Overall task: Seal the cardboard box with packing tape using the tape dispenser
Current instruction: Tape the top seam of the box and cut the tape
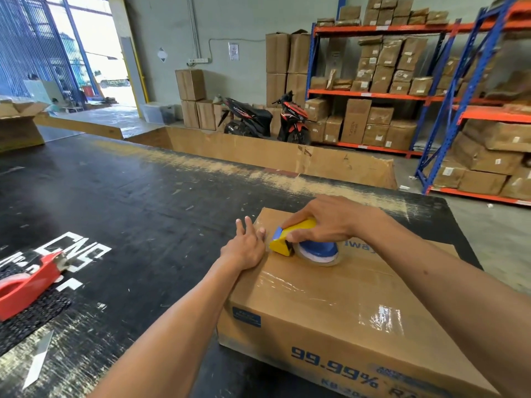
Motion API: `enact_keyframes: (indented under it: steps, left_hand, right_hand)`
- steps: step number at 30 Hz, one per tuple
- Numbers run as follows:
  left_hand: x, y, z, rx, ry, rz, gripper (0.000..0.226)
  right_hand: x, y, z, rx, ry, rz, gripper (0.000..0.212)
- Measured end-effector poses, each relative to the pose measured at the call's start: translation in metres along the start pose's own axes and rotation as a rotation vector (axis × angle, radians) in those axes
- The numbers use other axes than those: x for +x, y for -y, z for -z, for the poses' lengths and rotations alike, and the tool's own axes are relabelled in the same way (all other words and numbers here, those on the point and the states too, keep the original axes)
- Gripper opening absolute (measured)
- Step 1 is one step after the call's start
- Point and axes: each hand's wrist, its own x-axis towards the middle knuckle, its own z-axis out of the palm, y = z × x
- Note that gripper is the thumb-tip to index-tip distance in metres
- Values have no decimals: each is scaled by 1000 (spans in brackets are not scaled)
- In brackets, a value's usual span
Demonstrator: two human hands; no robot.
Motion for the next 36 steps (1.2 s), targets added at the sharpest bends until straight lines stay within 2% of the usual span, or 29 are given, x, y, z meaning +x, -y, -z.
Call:
enact_keyframes:
  steps: [4,7,9,12,14,16,24,30,36]
  left_hand:
    - [-4,-3,1,-96,-29,98,66]
    - [-5,-3,1,-80,-29,62,69]
    - [-7,-4,-2,-17,-56,-22,73]
    - [-13,-8,-3,201,-74,-260,69]
    - [-22,-15,-5,322,-52,-418,65]
    - [-33,-26,-13,365,-8,-493,66]
    - [-44,-46,-20,423,91,-430,98]
    - [-43,-41,-24,373,70,-435,102]
    - [-43,-43,-23,379,57,-435,95]
  right_hand:
    - [-40,-26,7,-41,32,-38,54]
    - [-63,-42,3,-77,43,-76,57]
    - [-64,-43,-3,-129,31,-69,60]
    - [-61,-42,-8,-142,-4,-79,57]
    - [-63,-42,-9,-133,-14,-84,53]
    - [-64,-43,-12,-142,-22,-86,50]
    - [-53,-46,-7,3,106,-139,49]
    - [-61,-39,-6,-52,6,-90,50]
    - [-89,-50,-6,-18,-16,-86,53]
